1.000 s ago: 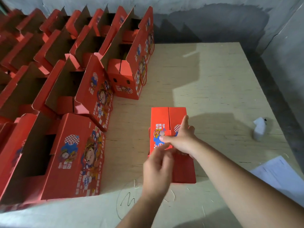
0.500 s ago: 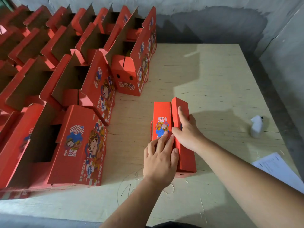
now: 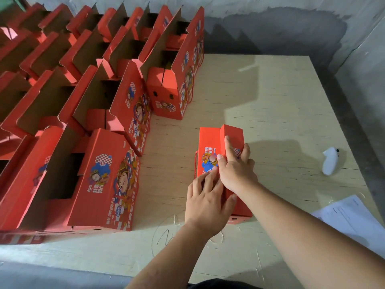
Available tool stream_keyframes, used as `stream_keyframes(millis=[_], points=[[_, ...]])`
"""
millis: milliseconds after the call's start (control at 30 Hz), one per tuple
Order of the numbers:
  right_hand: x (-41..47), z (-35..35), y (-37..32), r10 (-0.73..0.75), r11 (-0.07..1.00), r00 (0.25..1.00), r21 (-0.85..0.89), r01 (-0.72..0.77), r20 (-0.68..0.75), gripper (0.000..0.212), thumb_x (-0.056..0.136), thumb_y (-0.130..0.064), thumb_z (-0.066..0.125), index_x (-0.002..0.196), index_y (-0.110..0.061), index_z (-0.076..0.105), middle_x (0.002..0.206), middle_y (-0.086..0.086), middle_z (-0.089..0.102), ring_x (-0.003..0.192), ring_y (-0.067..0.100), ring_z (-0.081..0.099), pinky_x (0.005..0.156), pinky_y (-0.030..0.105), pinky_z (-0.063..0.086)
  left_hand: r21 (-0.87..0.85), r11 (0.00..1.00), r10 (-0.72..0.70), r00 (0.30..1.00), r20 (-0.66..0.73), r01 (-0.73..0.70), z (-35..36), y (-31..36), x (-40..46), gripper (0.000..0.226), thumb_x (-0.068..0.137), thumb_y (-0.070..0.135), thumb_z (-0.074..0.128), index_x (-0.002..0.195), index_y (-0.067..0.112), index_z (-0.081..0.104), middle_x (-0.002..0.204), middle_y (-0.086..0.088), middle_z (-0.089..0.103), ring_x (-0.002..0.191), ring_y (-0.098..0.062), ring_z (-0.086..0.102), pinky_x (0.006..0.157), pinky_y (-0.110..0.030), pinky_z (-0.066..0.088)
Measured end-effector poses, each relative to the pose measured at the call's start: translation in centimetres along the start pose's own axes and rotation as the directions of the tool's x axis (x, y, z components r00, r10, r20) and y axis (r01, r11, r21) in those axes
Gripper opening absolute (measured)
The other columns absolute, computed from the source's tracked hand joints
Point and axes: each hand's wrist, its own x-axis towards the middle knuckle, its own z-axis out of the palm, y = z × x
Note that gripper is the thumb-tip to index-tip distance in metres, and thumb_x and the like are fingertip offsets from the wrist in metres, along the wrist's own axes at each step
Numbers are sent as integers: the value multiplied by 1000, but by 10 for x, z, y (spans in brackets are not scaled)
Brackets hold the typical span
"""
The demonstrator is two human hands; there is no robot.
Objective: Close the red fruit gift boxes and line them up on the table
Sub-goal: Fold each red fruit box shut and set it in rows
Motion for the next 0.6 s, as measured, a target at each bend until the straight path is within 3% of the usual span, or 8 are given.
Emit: stream_keyframes(millis=[100, 167, 233, 367, 467, 600], points=[[2, -4, -5, 25, 999, 999, 41, -23, -36, 62, 104, -41, 37, 155, -56, 6, 168, 7, 0, 136, 45, 40, 103, 50, 40, -6, 1000, -8, 1000, -20, 7, 0, -1, -1, 66, 96, 74, 32, 156, 46, 29, 164, 21, 25, 141, -20, 27, 115, -38, 25], [9, -9, -8, -30, 999, 994, 15, 32, -108, 69, 100, -34, 44, 158, -48, 10, 170, 8, -2, 141, 46, 35, 108, 52, 40, -8, 1000, -8, 1000, -6, 8, 0, -1, -1, 70, 94, 76, 32, 158, 47, 23, 164, 21, 22, 141, -20, 25, 116, -39, 24], [26, -16, -12, -37, 998, 995, 38, 40, -91, 71, 99, -35, 46, 159, -45, 10, 170, 6, -6, 144, 45, 32, 112, 53, 38, -2, 1000, -5, 1000, 22, 5, 1, -2, 0, 76, 93, 78, 28, 160, 45, 17, 166, 18, 19, 143, -23, 21, 117, -41, 20], [64, -29, -23, 95, 978, 995, 184, -95, 9, 63, 99, -50, 51, 156, -34, 28, 153, 16, 23, 113, 44, 59, 100, 42, 46, -3, 1000, -9, 998, 64, 10, 1, -5, 2, 80, 92, 82, 25, 161, 43, 14, 168, 16, 13, 146, -24, 14, 120, -42, 14], [79, -26, -30, 103, 992, 995, 71, -103, 0, 54, 96, -38, 49, 149, -34, 36, 139, 14, 35, 84, 38, 54, 79, 36, 41, -2, 1000, 2, 997, 78, -1, 0, -5, 2, 82, 92, 83, 15, 162, 40, 12, 169, 14, 10, 148, -24, 11, 121, -43, 13], [79, -16, -32, 99, 995, 994, -25, -100, -37, 44, 96, -37, 41, 139, -37, 37, 133, 14, 34, 97, 46, 57, 80, 42, 44, 28, 1000, -10, 997, 77, 8, 1, -1, 2, 80, 95, 75, -3, 164, 35, 5, 171, 11, 5, 150, -22, 7, 120, -40, 8]])
